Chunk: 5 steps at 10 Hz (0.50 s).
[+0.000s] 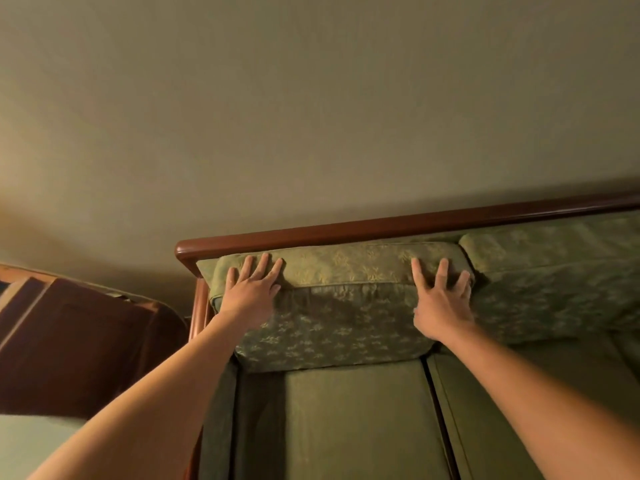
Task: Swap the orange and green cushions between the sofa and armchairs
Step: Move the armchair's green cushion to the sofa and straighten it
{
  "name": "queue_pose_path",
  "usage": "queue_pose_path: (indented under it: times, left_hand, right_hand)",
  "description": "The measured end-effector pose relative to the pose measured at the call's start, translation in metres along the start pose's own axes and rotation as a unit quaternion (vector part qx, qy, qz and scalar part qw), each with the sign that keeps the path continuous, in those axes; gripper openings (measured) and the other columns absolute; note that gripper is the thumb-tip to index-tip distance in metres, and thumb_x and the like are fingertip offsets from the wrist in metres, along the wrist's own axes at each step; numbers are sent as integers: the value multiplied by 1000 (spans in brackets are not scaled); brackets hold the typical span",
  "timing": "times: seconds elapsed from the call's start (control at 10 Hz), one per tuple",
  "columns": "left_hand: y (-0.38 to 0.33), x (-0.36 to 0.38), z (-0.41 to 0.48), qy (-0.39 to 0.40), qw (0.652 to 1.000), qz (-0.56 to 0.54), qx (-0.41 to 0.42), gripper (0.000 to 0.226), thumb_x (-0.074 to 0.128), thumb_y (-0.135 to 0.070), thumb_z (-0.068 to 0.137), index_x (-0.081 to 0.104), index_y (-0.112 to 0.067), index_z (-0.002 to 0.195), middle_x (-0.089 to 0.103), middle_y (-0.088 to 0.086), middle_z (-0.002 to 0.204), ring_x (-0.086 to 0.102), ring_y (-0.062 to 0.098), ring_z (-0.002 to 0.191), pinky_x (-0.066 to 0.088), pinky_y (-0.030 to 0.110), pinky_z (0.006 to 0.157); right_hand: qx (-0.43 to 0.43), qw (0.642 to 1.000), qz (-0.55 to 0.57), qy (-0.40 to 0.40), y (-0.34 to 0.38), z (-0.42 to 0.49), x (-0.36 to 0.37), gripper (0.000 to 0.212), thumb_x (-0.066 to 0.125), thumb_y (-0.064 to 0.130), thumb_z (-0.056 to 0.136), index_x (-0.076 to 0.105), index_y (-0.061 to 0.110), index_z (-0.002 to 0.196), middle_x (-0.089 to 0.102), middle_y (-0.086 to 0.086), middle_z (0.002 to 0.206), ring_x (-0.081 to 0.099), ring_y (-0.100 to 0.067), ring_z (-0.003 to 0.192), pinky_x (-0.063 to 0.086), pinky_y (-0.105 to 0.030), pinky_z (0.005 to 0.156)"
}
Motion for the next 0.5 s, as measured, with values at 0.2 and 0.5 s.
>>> queue_pose_path:
  times: [0.2, 0.5]
  left_hand:
    - [5, 12, -4, -50, 999, 3, 1, 60, 11, -59, 101, -14, -43, 153, -21, -12, 160, -24, 21, 147, -13, 47, 119]
    - [-22, 17, -79, -153, 987, 13, -39, 83, 21, -71, 94, -12, -27, 156, -19, 7, 164, -22, 36, 147, -23, 56, 113]
  right_hand:
    - [-52, 997, 59, 14, -6, 29, 13, 93, 44, 57, 98, -34, 43, 146, -29, -10, 162, -14, -52, 147, 13, -63, 118]
    - [-89, 971, 204, 92, -43, -18, -26, 98, 64, 56, 89, -3, 39, 158, 0, 1, 168, 8, -33, 153, 25, -53, 119]
Point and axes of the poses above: each hand's wrist, its own z-axis towards the middle knuckle, its own x-axis out of the palm, y = z × x, the point moved 9 cm from there along z, towards the middle knuckle
